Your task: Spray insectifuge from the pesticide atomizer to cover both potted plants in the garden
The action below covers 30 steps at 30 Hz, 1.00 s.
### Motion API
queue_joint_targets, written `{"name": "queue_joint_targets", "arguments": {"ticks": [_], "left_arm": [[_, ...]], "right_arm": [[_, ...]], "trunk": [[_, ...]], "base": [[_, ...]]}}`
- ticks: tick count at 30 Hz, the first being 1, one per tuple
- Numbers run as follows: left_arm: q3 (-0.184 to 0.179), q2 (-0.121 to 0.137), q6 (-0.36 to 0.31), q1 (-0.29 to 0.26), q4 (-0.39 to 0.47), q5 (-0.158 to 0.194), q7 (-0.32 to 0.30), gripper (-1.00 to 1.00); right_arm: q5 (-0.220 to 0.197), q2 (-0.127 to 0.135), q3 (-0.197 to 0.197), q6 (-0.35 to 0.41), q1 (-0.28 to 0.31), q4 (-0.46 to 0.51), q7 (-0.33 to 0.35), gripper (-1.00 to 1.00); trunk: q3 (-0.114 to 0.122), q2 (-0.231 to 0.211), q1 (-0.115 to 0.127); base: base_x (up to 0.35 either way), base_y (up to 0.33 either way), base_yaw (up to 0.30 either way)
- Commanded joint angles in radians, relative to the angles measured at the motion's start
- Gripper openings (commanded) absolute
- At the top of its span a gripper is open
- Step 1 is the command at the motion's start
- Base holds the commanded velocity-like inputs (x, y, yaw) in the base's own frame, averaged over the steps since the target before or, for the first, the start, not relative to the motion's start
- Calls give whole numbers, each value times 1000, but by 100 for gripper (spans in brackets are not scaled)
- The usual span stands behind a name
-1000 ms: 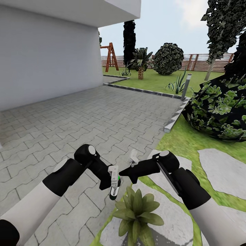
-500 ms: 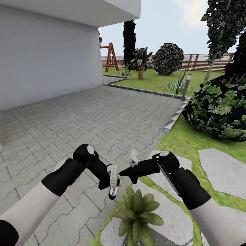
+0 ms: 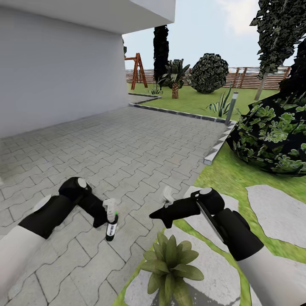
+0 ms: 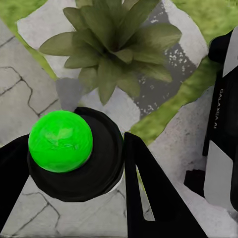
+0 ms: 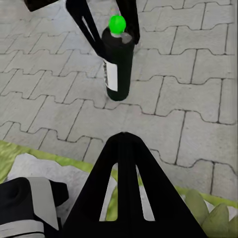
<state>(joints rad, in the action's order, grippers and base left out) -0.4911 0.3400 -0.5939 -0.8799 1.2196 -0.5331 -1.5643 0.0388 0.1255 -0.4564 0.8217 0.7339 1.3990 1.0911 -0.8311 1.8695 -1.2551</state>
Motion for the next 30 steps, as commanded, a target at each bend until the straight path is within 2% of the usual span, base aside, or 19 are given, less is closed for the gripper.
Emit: {"name": "queue_joint_targets", "arguments": {"ticks": [1, 2, 4, 5, 8, 9, 10, 11, 13, 15, 16, 17, 20, 22, 23, 24, 25, 27, 30], "left_arm": [[47, 9, -3, -1, -16, -5, -6, -100], [92, 13, -1, -1, -37, -5, -6, -100], [149, 15, 0, -1, -67, -5, -6, -100], [187, 15, -4, -1, -84, -5, -6, -100], [247, 14, -16, -1, -98, -6, -6, -100], [257, 14, -31, -1, -99, -6, -6, -100], [271, 12, -70, -1, -100, -7, 2, -100], [282, 12, -105, -1, -101, -7, 19, -100], [303, 11, -179, -1, -101, -8, 47, -100], [317, 10, -278, -1, -101, -8, 63, -100], [319, 10, -306, -1, -101, -8, 65, -100], [320, 10, -335, -1, -101, -9, 69, -100], [323, 10, -364, -1, -108, -17, 130, -100], [324, 11, -394, -3, -159, -22, 199, -100], [324, 10, -404, -10, -255, -24, 222, -100], [324, 9, -407, -23, -330, -25, 231, -100], [321, 9, -411, -96, -511, -26, 239, -100], [320, 9, -413, -157, -638, -27, 243, -100], [318, 9, -413, -202, -717, -27, 244, -100]], "right_arm": [[4, 2, 1, 5, 0, 0, 4, -100], [3, 6, 2, 5, -1, -2, 3, 100], [6, 24, 3, 5, -2, -3, 3, 100], [7, 50, 4, 5, -2, -2, 0, 100], [13, 113, 14, 5, -3, -6, -7, 100], [14, 121, 27, 6, -4, -7, -10, 100], [15, 128, 68, 6, -4, -8, -30, 100], [16, 131, 110, 6, -8, -9, -61, 100], [17, 134, 221, 7, -11, -9, -152, 100], [29, 136, 392, 8, -12, -10, -297, 100], [50, 136, 435, 8, -13, -9, -343, 100], [99, 136, 483, 7, -13, -9, -402, 100], [197, 134, 548, 7, -13, -10, -474, 100], [228, 131, 658, 7, -13, -10, -499, 100], [237, 128, 765, 7, -13, -10, -510, 100], [241, 127, 835, 6, -13, -10, -521, 100], [245, 125, 980, 6, -13, -10, -573, 100], [246, 125, 1077, 2, -13, -10, -610, 100], [244, 125, 1137, -1, -13, -11, -627, 100]], "trunk": [[-1, 0, 0], [-1, 0, 0], [-1, 0, 0], [-1, 0, 0], [-1, 0, 0], [-1, 0, 0], [-1, 0, 0], [-1, 0, 0], [-1, 0, 0], [-1, 0, 0], [-1, 0, 0], [-1, 0, 0], [-1, 0, 0], [-1, 0, 0], [-1, 0, 0], [-1, 0, 0], [-1, 0, 0], [-1, 0, 0], [-1, 0, 0]], "base": [[0, 0, 0], [0, 0, 0], [0, 0, 0], [0, 0, 0], [0, 0, 0], [0, 0, 0], [0, 0, 0], [0, 0, 0], [0, 0, 0], [0, 0, 0], [0, 0, 0], [0, 0, 0], [0, 0, 0], [0, 0, 0], [0, 0, 0], [0, 0, 0], [0, 0, 0], [0, 0, 0], [0, 0, 0]]}}
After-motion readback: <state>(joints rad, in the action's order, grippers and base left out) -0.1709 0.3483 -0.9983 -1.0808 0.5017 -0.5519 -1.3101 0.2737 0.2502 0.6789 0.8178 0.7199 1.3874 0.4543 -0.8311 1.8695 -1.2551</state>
